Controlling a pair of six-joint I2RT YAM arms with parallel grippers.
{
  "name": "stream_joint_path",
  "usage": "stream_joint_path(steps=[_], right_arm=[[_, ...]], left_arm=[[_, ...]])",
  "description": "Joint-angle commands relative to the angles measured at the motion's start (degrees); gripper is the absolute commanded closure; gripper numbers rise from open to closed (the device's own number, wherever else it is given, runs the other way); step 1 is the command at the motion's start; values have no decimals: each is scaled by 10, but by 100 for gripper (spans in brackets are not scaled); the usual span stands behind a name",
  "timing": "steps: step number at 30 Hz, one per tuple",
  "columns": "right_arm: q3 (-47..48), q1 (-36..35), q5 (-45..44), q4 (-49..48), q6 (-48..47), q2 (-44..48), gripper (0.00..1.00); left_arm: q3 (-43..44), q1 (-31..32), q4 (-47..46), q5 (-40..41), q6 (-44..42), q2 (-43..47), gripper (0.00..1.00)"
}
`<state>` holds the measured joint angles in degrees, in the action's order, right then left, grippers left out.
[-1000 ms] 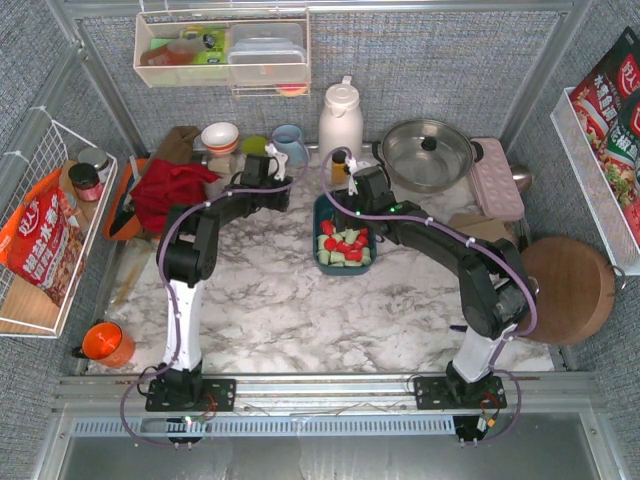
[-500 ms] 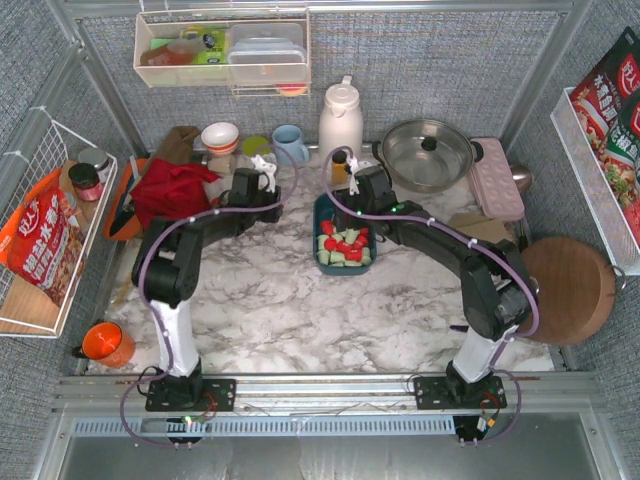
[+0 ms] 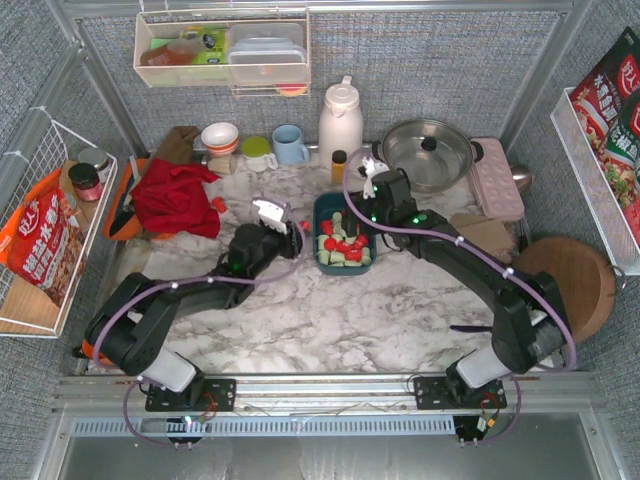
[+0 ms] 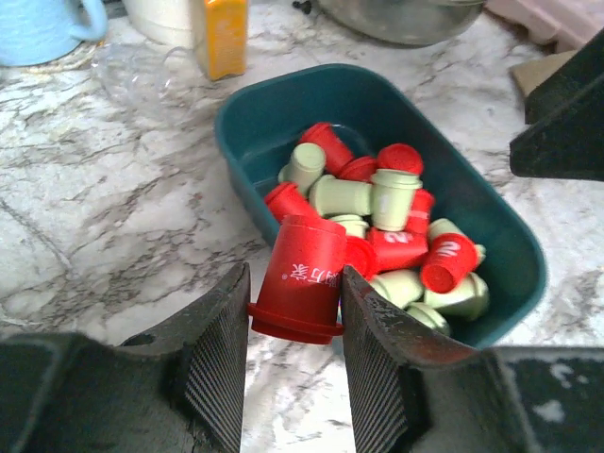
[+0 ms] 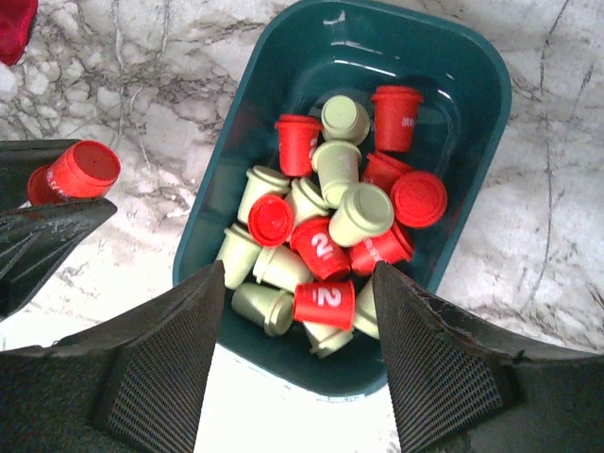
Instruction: Mix the coffee capsules in the storage basket
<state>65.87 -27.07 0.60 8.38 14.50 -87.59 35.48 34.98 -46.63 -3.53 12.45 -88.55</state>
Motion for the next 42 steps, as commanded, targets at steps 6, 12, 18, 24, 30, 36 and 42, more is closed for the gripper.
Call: stream_joint_path(steps=[6, 12, 18, 24, 30, 36, 42], right_arm=[[-67, 0, 0, 32, 5, 120, 32], [-143, -1, 36, -44, 11, 169, 32], [-235, -4, 66, -179, 16, 236, 32], [-282, -7, 104, -263, 26, 278, 32], [-283, -8, 119, -269, 36, 260, 32], [-274, -9, 138, -270, 46, 234, 32], [-263, -9, 153, -264, 50, 218, 35]], left_arm=[[-75, 105, -188, 87, -13, 27, 62], [-69, 145, -254, 66, -58, -14, 62], [-79, 173, -399, 44, -97, -76, 62], [-55, 185, -476, 22, -121, -141, 62], [-33, 188, -478, 17, -122, -160, 62], [-28, 191, -481, 3, -113, -168, 61], [-24, 198, -484, -14, -116, -175, 61]])
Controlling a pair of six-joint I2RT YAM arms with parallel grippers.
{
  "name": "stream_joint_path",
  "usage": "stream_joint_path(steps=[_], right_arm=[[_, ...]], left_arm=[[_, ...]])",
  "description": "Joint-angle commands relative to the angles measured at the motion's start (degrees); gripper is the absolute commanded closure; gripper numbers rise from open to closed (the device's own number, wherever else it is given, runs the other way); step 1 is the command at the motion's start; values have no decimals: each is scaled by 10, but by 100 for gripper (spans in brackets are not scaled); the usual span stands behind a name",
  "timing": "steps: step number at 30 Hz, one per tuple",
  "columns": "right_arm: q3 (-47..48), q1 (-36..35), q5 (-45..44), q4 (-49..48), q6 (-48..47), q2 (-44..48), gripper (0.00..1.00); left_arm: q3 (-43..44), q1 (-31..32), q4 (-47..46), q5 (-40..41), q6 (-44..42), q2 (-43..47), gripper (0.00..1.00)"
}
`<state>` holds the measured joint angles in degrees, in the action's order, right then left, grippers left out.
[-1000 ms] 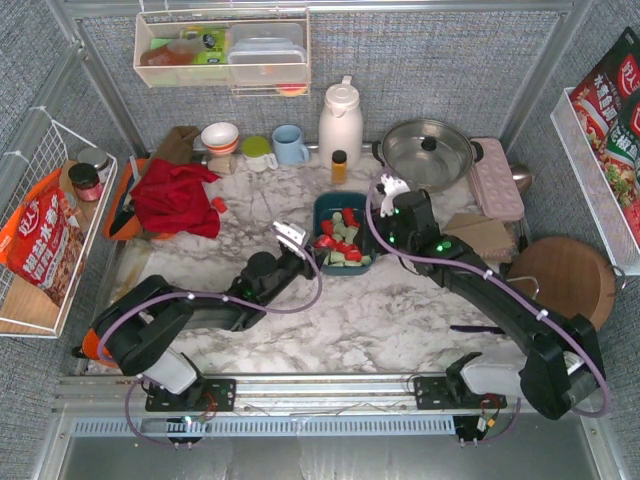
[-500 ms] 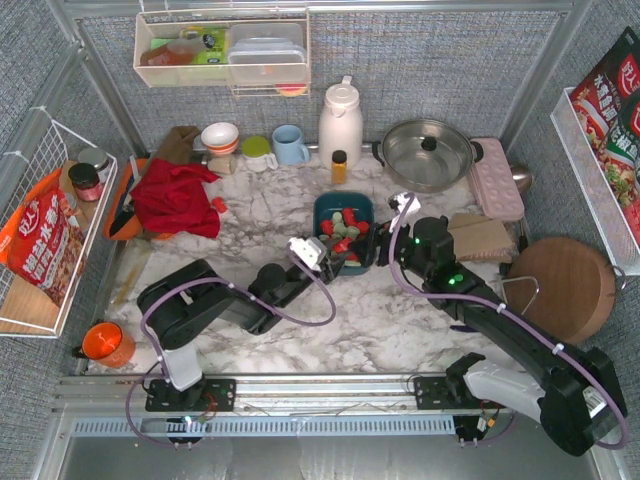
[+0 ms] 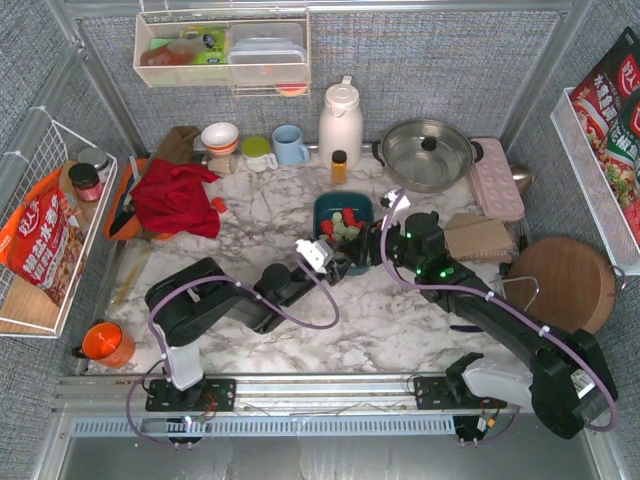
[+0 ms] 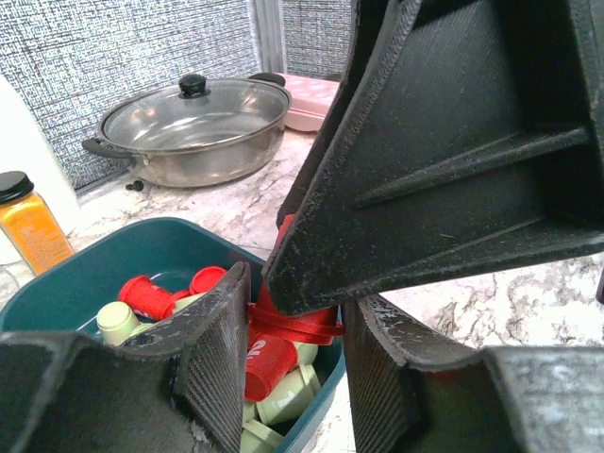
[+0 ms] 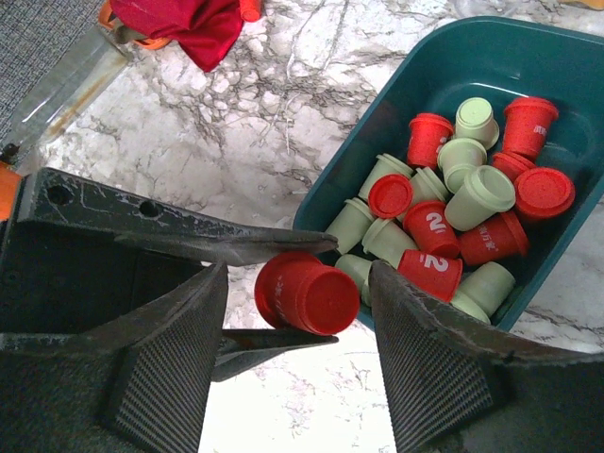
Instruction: Mix the coffee capsules in the storage basket
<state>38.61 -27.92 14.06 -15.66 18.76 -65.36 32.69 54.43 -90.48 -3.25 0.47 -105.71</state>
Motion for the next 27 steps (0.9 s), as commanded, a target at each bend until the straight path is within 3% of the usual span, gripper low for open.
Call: stream_joint_path(steps=[1, 9, 22, 27], right_arm=[[12, 0, 18, -20, 8, -5, 37], [33, 0, 35, 7, 22, -20, 45], [49, 1, -14, 57, 38, -11, 42], [62, 1, 5, 71, 51, -18, 45]], left_arm=[[4, 4, -46, -16, 3, -3, 61], [-2, 6, -55, 4, -2, 5, 61], [-14, 8, -60, 9, -11, 23, 61], [-15, 9, -60, 13, -12, 26, 61]])
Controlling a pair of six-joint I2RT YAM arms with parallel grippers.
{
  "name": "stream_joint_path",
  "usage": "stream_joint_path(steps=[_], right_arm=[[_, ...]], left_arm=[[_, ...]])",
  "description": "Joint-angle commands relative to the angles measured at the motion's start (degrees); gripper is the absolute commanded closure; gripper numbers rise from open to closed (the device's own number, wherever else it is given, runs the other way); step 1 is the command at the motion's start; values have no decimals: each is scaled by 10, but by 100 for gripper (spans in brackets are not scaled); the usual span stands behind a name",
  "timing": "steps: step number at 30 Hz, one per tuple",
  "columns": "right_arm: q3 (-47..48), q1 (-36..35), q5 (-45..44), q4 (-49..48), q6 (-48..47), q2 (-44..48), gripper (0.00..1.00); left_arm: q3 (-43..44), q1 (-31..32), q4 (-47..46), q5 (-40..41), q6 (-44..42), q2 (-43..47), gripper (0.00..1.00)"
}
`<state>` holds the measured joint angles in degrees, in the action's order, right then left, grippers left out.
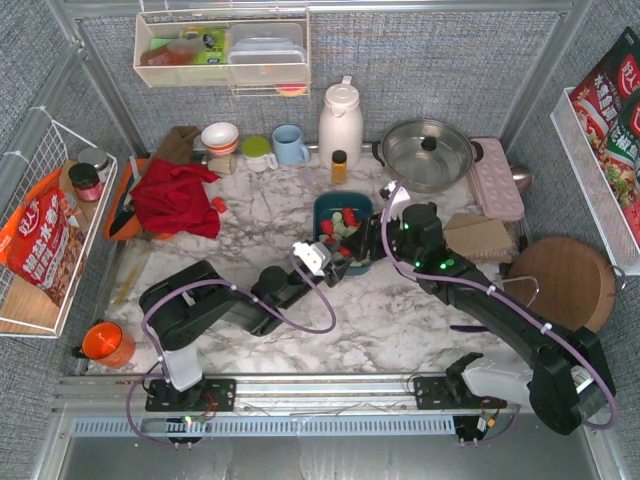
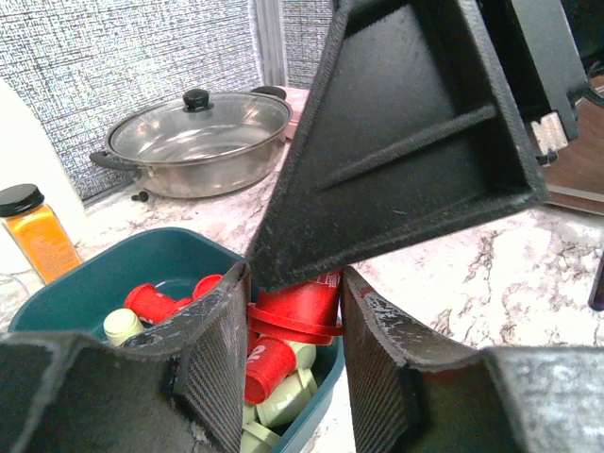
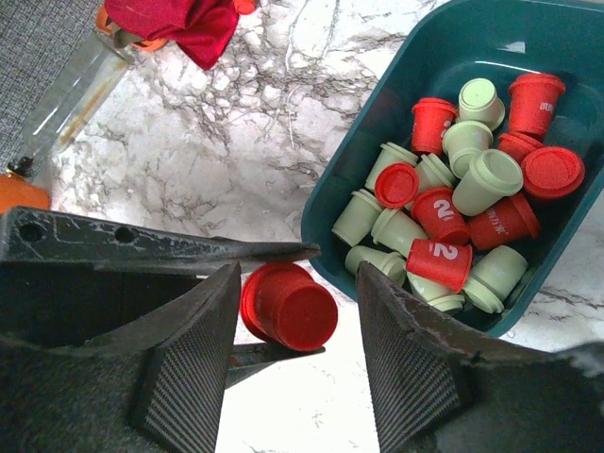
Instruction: Mix the coffee capsules in the storage basket
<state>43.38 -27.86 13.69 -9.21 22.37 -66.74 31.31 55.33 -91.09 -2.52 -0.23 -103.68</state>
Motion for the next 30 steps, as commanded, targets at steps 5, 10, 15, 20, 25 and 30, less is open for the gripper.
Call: stream_joint_path(steps=[5, 10, 15, 20, 25, 30], right_arm=[[18, 0, 27, 2, 27, -15, 53], [20, 0, 26, 1, 37, -15, 70], [25, 0, 25, 2, 46, -21, 87], [35, 0, 12, -6, 54, -39, 97], [49, 1, -32, -17, 47, -69, 100], [76, 3, -78, -33, 38, -117, 100]], left_arm=[[-4, 0, -54, 26, -8, 11, 60], [-10, 0, -55, 45, -10, 17, 57], [-16, 0, -54, 69, -13, 22, 52], [-11, 0, -54, 80, -26, 19, 38], [-4, -2, -53, 82, -27, 11, 11], [-19, -9, -53, 104, -25, 15, 1]])
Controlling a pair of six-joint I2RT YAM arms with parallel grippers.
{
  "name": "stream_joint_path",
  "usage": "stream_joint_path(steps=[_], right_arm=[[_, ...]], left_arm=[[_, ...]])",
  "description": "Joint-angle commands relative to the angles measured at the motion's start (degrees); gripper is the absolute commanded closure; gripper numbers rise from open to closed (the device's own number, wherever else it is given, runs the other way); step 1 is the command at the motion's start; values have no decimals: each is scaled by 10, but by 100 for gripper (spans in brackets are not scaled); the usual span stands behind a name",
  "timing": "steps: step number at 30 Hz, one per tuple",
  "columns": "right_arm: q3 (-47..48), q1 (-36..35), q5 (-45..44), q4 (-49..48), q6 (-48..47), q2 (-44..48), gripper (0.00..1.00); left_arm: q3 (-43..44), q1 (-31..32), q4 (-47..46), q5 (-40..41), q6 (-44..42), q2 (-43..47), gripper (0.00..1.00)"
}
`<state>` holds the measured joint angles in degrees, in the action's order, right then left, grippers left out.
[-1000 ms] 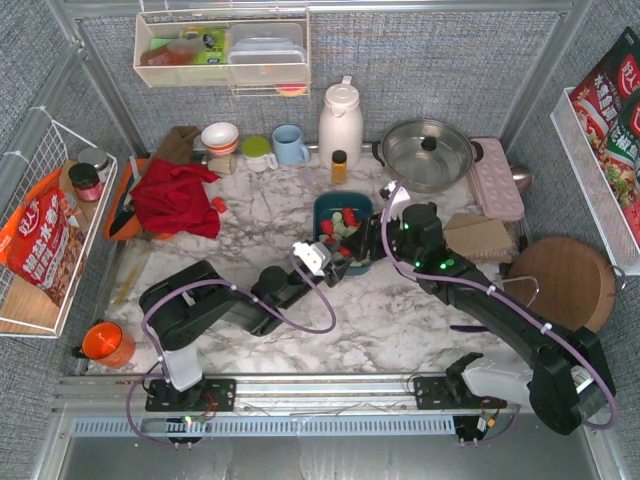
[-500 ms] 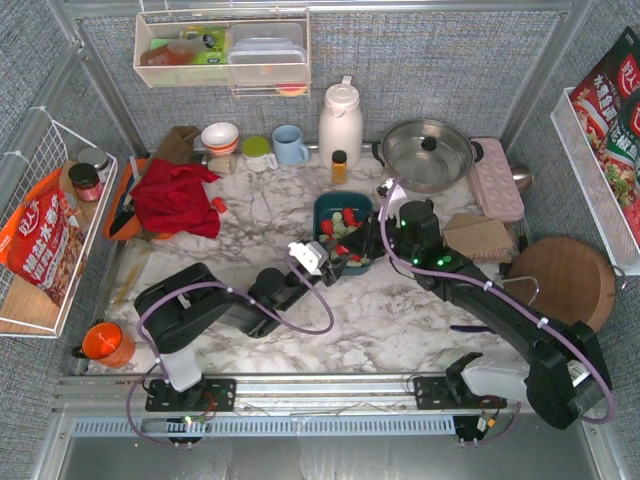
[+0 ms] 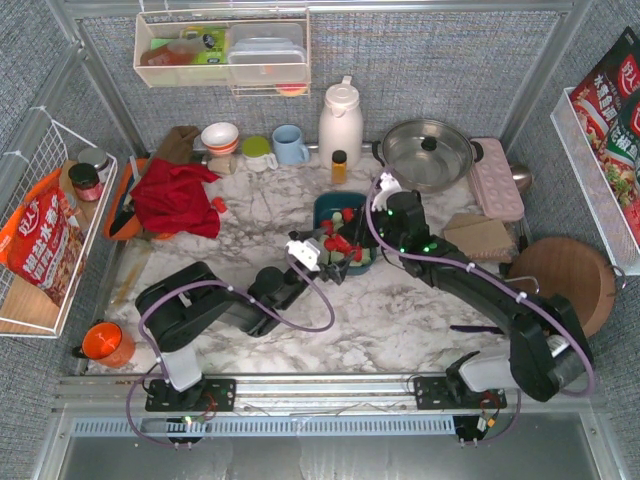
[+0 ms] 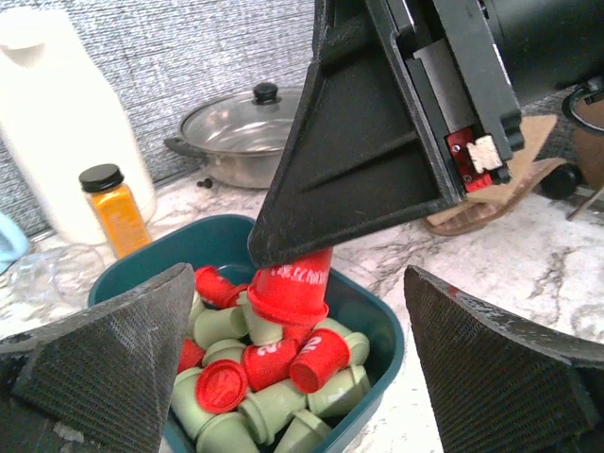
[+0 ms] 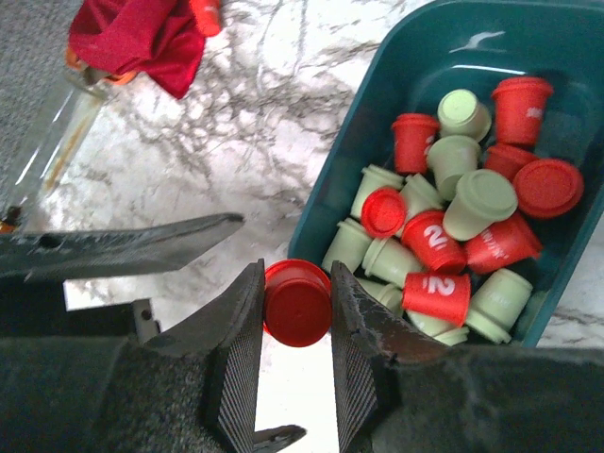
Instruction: Mix the coffee capsules in the storage basket
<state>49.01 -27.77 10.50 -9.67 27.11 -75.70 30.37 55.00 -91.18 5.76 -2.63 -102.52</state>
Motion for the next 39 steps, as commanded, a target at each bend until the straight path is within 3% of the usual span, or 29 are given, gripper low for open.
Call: stream_joint_path(steps=[1, 9, 11, 12, 14, 17, 20, 24, 33, 39], right_arm=[[27, 2, -56, -29, -12, -38, 100], [118, 3, -116, -31, -47, -150, 100], [153, 3, -121, -16, -60, -187, 82], [171, 3, -122, -4, -65, -207, 70], [206, 3, -124, 21, -73, -238, 58], [235, 3, -127, 43, -87, -263, 47], [245, 2, -131, 58, -105, -262, 38], [233, 0, -140, 77, -130, -236, 36], [168, 1, -135, 66, -152, -163, 36], [160, 7, -116, 62, -161, -146, 37]], left_arm=[[-15, -7, -52, 27, 0, 6, 1], [-77, -25, -47, 108, 23, 58, 1], [-90, -35, -20, 150, 52, 88, 1], [-91, -43, 26, 169, 72, 111, 1], [-73, -67, 169, 195, 123, 164, 1], [-11, -114, 422, 223, 215, 231, 1], [22, -168, 549, 193, 262, 250, 1], [59, -229, 674, 167, 300, 258, 1], [152, -404, 795, 65, 290, 190, 2], [265, -466, 839, 4, 289, 64, 24]])
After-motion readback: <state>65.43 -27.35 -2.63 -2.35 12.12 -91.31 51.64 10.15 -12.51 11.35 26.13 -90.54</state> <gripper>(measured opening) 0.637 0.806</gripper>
